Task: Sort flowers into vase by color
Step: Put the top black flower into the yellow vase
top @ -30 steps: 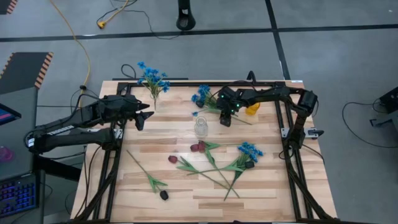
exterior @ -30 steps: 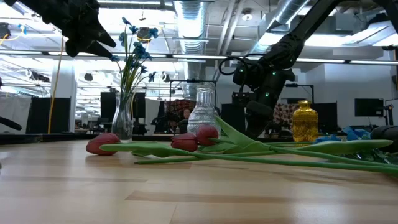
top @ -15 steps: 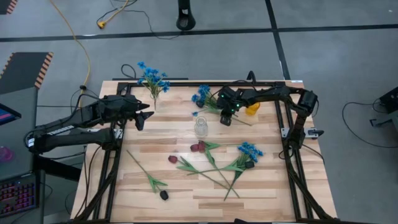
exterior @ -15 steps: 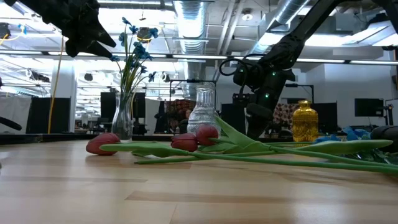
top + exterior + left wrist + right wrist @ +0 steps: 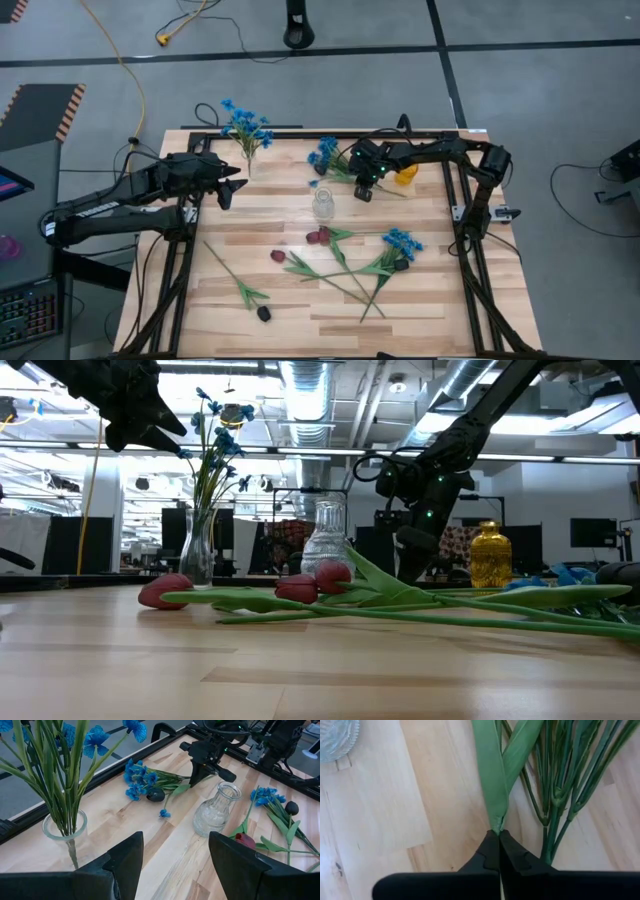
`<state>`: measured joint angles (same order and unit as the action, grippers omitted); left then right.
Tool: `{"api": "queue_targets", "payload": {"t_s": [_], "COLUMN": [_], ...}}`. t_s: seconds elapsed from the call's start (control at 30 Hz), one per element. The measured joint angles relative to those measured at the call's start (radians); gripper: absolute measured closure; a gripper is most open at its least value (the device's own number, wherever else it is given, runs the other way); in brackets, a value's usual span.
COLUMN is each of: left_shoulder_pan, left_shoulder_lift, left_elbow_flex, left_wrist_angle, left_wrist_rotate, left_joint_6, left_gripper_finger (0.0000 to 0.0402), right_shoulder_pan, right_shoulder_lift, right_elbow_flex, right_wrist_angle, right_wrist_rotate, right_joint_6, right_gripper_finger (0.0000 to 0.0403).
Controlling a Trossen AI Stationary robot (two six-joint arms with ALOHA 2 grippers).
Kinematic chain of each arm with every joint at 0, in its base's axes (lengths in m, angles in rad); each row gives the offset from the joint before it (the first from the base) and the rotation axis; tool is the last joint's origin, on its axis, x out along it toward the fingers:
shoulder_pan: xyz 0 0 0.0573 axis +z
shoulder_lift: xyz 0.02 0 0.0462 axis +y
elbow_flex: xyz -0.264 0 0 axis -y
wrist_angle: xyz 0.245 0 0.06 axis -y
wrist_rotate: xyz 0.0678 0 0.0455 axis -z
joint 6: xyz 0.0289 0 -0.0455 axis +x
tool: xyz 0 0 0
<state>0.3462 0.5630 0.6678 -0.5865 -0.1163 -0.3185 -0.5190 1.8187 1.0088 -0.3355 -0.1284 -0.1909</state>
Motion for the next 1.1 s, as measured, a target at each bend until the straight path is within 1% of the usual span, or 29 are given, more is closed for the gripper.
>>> {"api": "queue_targets", "payload": {"t_s": [0.27,0.47,0.77,0.93,1.1], "left_shoulder_pan": [0.0,0.0,0.0,0.0,0.0], "left_shoulder_lift": [0.0,0.0,0.0,0.0,0.0], "left_elbow_flex": [0.0,0.0,0.0,0.0,0.0], "left_wrist_angle": [0.0,0.0,0.0,0.001,0.001], "left_wrist_rotate": [0.0,0.0,-0.001,-0.001,-0.002], "left_joint_6": [-0.002,-0.006,-0.007,-0.008,-0.008], "left_gripper_finger": [0.0188,0.0188,0.0188,0.0188,0.0188], "right_shoulder_pan": [0.0,0.0,0.0,0.0,-0.001], "right_shoulder_lift": [-0.019,-0.127,-0.388,-0.556,-0.708], "right_elbow_flex": [-0.002,-0.003,-0.002,-0.002,-0.001], "right_wrist_angle": [-0.012,-0.024,-0.053,-0.04,-0.007], "right_wrist_rotate": [-0.002,-0.005,-0.006,-0.006,-0.006], "right_joint_6": [0.0,0.0,0.007,0.005,-0.03], "right_gripper_finger": [0.0386,0.0386,0.0386,0.0386,0.0386]}}
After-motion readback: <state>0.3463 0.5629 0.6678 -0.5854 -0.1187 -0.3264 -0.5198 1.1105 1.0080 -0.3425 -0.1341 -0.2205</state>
